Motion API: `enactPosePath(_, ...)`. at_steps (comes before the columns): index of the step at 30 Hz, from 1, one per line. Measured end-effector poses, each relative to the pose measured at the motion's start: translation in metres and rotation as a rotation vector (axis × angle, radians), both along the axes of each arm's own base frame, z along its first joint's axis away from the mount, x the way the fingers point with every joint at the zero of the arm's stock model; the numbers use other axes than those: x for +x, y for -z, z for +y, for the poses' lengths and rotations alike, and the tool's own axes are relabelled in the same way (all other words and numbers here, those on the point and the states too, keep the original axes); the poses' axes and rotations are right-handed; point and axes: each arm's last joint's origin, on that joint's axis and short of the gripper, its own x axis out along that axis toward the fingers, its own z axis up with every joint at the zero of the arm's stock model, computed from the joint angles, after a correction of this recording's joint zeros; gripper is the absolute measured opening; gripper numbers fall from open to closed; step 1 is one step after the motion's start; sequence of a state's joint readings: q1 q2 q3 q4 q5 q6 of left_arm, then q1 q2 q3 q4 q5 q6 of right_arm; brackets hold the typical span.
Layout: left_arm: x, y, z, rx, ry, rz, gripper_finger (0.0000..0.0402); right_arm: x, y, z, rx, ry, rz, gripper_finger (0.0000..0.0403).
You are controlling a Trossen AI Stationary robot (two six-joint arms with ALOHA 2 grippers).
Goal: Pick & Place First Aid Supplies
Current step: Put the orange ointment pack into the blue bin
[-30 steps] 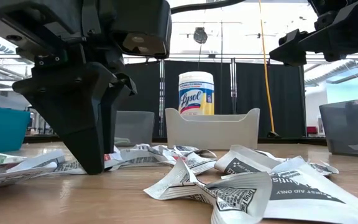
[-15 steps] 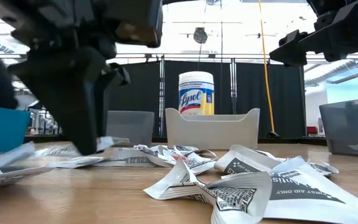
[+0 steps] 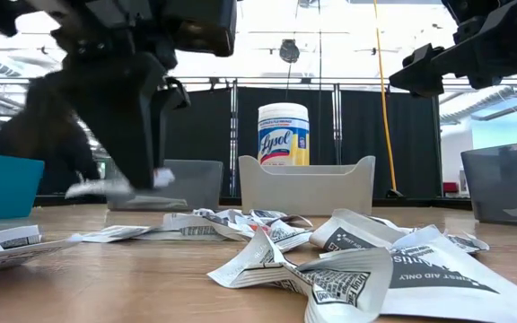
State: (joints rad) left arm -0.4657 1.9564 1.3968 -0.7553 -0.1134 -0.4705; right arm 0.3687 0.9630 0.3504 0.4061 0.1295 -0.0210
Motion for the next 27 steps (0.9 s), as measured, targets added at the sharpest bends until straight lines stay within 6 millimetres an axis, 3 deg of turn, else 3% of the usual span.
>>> enactPosePath(6, -0.012, -0.034, 0.025, 0.056, -0.092, -0.003, 0.0074, 0.000, 0.000, 0.000, 0.003, -0.001, 0.001, 0.0254)
enactPosePath(16, -0.068, -0.089, 0.067, 0.204, -0.354, 0.164, 0.0074, 0.000, 0.000, 0.000, 0.003, -0.002, 0.001, 0.0254)
enactPosePath(27, -0.118, -0.123, 0.075, 0.231, -0.580, 0.140, 0.0074, 0.000, 0.000, 0.000, 0.003, -0.002, 0.001, 0.0254)
